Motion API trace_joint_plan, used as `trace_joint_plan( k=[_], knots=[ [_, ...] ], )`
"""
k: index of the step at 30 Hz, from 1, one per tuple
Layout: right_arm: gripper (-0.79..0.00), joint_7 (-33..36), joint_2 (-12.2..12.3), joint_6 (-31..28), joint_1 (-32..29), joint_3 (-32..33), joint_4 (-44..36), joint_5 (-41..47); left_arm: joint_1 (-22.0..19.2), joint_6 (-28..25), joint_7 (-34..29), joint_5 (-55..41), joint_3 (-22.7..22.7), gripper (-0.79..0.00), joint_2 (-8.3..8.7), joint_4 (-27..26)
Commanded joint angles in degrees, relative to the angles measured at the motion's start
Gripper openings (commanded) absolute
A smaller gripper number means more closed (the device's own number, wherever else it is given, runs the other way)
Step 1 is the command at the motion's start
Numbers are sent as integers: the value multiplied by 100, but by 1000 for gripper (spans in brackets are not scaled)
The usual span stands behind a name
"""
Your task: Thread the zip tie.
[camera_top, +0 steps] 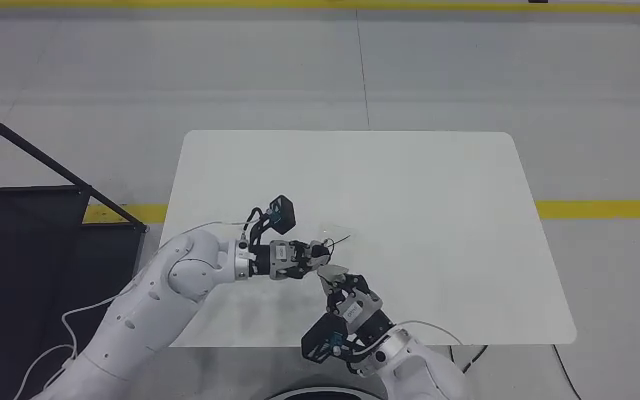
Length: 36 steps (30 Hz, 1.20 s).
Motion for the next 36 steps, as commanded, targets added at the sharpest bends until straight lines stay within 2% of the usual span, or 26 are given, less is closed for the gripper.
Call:
trace_joint_plan(
  k=[1,15,21,36],
  knots=[
    [-785,0,-1,-15,4,-3,4,-6,16,-10,7,19,-10,-785,2,-10],
    [-785,-378,52,-779,60,41,-14,156,66,39,70,102,-67,-785,0,-62],
    [-785,-319,78,-1072,61,106,-37,233,89,79,144,135,-97,-785,-5,-70],
    [-785,-236,118,-1158,1,244,-102,376,91,80,149,133,-99,-785,-6,-71]
  ],
)
